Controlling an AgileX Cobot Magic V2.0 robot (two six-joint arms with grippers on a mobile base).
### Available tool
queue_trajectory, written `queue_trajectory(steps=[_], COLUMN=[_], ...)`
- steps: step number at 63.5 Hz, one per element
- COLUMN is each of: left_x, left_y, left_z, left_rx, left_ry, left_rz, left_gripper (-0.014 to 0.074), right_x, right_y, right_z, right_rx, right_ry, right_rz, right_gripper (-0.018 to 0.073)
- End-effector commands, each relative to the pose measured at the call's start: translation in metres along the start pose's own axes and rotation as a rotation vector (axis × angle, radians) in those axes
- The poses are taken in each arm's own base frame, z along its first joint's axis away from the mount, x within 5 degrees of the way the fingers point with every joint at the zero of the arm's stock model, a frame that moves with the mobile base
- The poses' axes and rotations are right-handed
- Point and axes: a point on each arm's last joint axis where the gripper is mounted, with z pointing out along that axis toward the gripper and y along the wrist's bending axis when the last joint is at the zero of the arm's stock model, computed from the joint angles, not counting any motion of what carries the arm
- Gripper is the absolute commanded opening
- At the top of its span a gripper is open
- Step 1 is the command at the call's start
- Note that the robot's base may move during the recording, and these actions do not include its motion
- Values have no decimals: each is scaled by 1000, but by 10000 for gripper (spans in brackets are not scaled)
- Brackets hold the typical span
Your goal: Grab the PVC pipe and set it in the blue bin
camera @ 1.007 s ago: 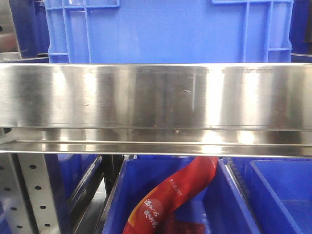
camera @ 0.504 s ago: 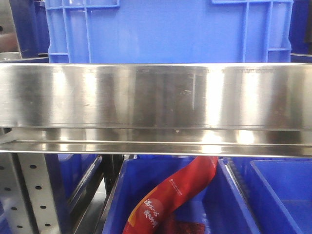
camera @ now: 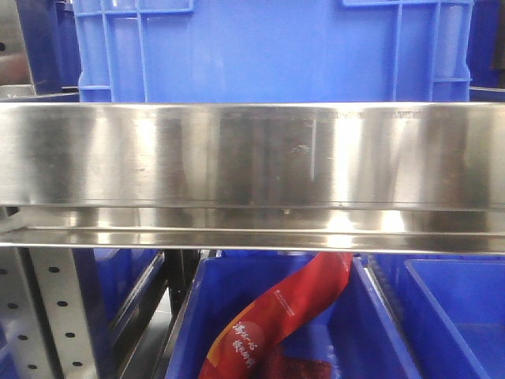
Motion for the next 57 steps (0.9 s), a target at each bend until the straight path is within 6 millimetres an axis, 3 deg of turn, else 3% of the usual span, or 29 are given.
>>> queue_trajectory(steps=[1,18,31,41,57], left_x=[0,33,61,69,74], left_y=[-1,-8,-13,-13,8], left_z=[-12,-46,-72,-92,-126], left_rx=[4,3,6,-6,-145], left_ry=[-17,-57,-95,-113,-108], left_rz=[-9,-4,-55,-54,-106], left_gripper=[-111,-111,-111,-111,-111], right_x=[-3,-12,-12,-8,-4], right_y=[1,1,6,9,25], right_z=[12,43,78,100,143], right_rx=[-59,-124,-180,-157,-193], right_ry=[-17,-6,22,0,10], right_rz=[-6,-25,-68,-56,-100], right_gripper=[-169,-169,-162,-163,-163])
